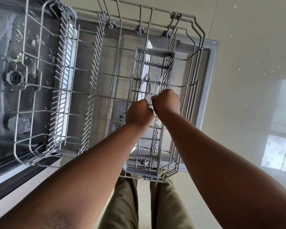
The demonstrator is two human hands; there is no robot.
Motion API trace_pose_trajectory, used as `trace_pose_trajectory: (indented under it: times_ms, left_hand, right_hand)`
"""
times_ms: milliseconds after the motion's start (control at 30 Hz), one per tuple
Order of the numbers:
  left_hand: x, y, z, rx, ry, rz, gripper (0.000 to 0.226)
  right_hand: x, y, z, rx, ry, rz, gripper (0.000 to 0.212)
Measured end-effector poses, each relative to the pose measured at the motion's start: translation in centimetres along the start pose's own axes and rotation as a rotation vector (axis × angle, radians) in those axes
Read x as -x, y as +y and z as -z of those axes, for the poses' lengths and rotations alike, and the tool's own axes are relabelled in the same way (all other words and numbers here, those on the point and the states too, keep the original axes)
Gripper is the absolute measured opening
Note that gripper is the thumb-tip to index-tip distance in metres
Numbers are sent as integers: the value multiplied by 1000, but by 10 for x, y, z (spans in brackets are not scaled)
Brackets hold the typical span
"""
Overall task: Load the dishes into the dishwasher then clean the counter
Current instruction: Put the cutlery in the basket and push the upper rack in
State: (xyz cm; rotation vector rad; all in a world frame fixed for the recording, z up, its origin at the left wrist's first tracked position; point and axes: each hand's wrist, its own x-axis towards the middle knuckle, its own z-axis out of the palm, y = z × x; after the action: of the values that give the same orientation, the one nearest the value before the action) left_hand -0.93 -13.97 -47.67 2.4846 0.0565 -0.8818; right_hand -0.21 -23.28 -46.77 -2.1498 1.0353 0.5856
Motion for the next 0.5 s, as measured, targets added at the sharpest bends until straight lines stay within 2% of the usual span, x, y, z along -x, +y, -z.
trace_pose_trajectory:
  times_ms: [100, 167, 200, 333, 500]
  left_hand:
    - [-1, -2, 0, 11, 0, 16, 19]
    - [-1, -4, -1, -15, 3, 2, 24]
    - [-1, -5, -2, -40, 10, -13, 22]
    - [2, -8, -5, -123, 44, -31, 23]
    - [13, -4, 2, -129, 29, 26, 23]
  right_hand:
    - [-2, -6, 1, 52, -26, -60, 24]
    - [-4, -11, 2, 74, -47, -78, 18]
    - [-4, -15, 4, 88, -60, -85, 13]
    - [-11, -23, 5, 84, -104, -115, 19]
    - [1, -14, 5, 104, -51, -65, 12]
